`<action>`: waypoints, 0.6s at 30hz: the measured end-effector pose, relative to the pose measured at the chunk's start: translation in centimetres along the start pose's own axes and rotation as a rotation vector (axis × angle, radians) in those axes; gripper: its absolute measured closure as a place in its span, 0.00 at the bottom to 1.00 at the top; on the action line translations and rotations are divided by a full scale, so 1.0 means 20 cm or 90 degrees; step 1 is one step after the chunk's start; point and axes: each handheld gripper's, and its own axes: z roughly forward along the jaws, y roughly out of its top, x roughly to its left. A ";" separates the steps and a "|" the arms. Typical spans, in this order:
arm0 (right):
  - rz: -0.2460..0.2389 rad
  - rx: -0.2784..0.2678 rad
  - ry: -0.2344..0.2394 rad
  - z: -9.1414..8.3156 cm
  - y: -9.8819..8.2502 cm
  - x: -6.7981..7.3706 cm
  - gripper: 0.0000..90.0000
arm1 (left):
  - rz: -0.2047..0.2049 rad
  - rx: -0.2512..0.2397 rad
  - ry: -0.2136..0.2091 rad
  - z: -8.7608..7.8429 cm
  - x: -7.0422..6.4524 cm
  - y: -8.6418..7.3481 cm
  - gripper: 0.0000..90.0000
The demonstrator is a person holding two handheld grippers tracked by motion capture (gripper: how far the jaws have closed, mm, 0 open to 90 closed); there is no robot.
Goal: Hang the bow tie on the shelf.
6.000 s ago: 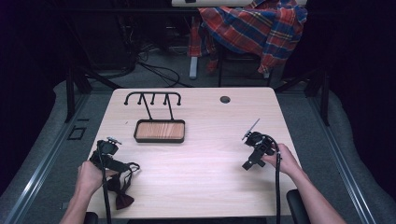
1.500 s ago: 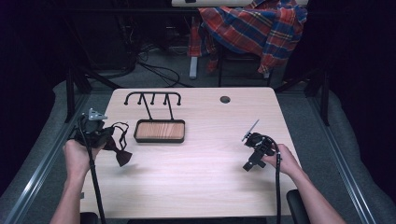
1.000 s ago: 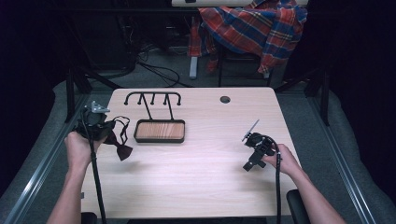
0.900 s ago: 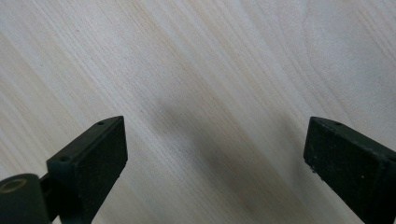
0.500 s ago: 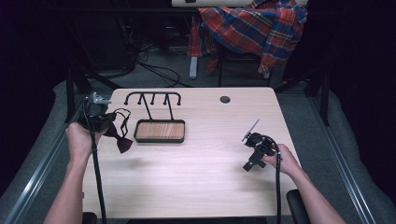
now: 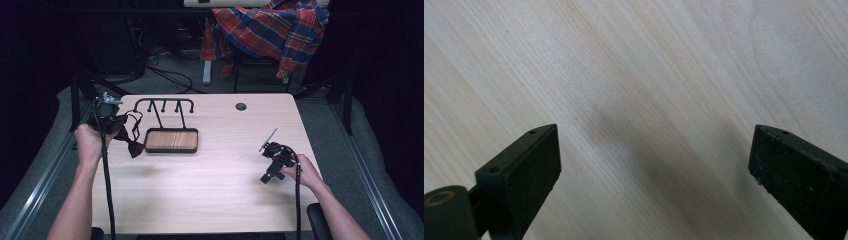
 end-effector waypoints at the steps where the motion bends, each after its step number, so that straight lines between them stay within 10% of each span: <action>1: -0.004 0.004 0.000 0.00 0.00 0.00 0.07 | 0.000 -0.001 -0.001 0.00 0.00 0.00 0.99; 18: 0.001 0.000 0.000 0.00 0.00 0.00 0.07 | 0.002 -0.005 0.004 0.02 0.01 0.09 0.99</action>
